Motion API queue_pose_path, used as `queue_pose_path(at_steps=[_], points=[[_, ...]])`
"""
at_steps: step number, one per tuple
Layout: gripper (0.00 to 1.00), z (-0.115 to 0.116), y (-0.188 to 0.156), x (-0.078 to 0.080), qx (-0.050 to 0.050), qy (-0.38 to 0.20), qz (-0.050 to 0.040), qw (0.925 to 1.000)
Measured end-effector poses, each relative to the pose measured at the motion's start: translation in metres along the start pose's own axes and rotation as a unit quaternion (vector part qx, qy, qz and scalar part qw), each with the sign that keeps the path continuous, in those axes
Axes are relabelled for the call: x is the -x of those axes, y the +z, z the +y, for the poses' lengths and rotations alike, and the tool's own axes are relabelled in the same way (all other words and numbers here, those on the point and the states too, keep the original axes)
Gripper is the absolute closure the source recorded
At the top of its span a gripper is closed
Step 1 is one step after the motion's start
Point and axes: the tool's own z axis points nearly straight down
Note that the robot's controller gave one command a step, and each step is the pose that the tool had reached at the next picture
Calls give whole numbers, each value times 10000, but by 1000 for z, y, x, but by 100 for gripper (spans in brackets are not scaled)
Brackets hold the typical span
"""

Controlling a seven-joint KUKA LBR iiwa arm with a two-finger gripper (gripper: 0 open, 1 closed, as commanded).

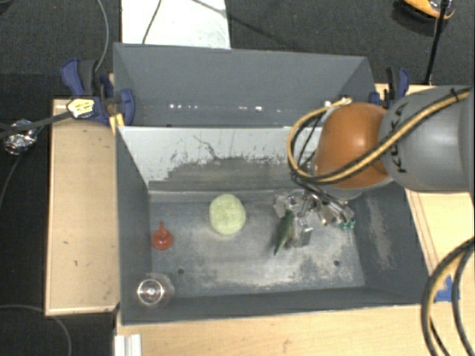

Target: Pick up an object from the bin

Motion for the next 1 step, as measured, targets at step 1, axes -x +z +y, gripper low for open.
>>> queue_pose_path(at_steps=[1], points=[[100,0,0,0,0,4,0,10000]])
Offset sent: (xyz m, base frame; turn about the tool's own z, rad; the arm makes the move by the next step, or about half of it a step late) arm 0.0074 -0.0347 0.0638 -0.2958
